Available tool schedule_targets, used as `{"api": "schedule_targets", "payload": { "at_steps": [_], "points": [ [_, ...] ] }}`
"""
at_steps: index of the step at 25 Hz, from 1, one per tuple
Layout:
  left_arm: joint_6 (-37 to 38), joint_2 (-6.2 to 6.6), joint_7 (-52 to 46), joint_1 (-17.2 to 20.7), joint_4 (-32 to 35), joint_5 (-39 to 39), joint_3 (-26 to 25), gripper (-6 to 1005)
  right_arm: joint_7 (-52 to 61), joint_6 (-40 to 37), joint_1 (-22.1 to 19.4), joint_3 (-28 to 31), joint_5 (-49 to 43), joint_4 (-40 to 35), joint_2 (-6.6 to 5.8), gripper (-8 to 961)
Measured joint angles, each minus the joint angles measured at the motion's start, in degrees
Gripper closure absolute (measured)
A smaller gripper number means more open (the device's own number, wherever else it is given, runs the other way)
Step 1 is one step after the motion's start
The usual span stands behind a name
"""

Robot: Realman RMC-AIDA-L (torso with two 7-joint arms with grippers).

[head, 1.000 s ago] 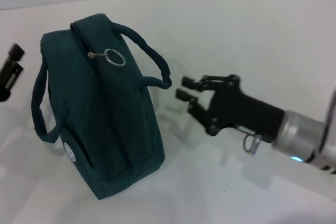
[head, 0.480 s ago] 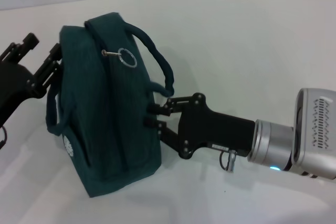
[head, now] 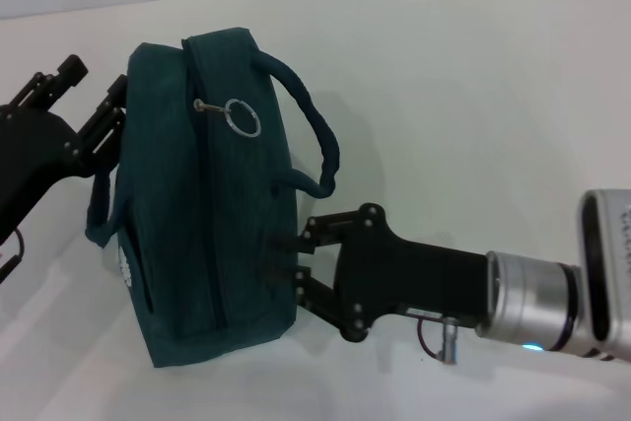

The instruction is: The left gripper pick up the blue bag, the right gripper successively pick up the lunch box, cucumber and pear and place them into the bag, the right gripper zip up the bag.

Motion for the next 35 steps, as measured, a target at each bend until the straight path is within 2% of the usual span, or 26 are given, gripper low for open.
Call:
{"api": "schedule_targets", "payload": {
  "at_steps": [2,5,10,15,18,22,26,29,35],
  "points": [
    [0.1,-0.05,0.0,0.3,-0.3,-0.5,-0.3,346,0.0,-1.5,-0.1,0.1,0.0,0.9,-0.07,765],
    [1.0,0.07,0.0,1.9,0.3,-1.7,-0.5,345,0.0,-8.1,-0.7,1.2,0.3,4.2,-0.21,765],
    [6.7,0.62,-1.2,6.6,3.7,-5.9,-0.6,343,1.2,-14.8,-2.2,7.6,0.5,6.3,-0.27,764],
    [11.8,2.46,-13.4,10.6,7.6,-3.4,-0.3,342,9.0,-12.3,1.8,10.1,0.4,6.8,-1.00,763],
    [14.4,3.03,-17.5,11.9,8.3,-0.8,-0.4,341,11.3,-8.9,4.4,11.1,0.1,6.9,-1.22,762],
    [17.9,3.64,-26.3,16.0,13.6,2.5,-0.4,339,13.2,-4.8,8.6,10.9,-1.0,7.0,-1.31,639],
    [20.4,2.72,-28.3,18.9,16.3,5.5,-0.4,338,14.0,-3.7,10.4,11.3,-2.1,6.9,-1.38,482],
    [20.6,1.97,-28.3,19.0,16.3,8.9,-0.3,337,13.8,-3.1,10.8,11.3,-2.0,6.6,-1.35,337],
    [20.5,0.00,-23.7,18.7,15.5,13.4,-0.2,238,13.7,-2.1,11.4,12.8,-2.2,6.3,-1.01,336]
  ]
}}
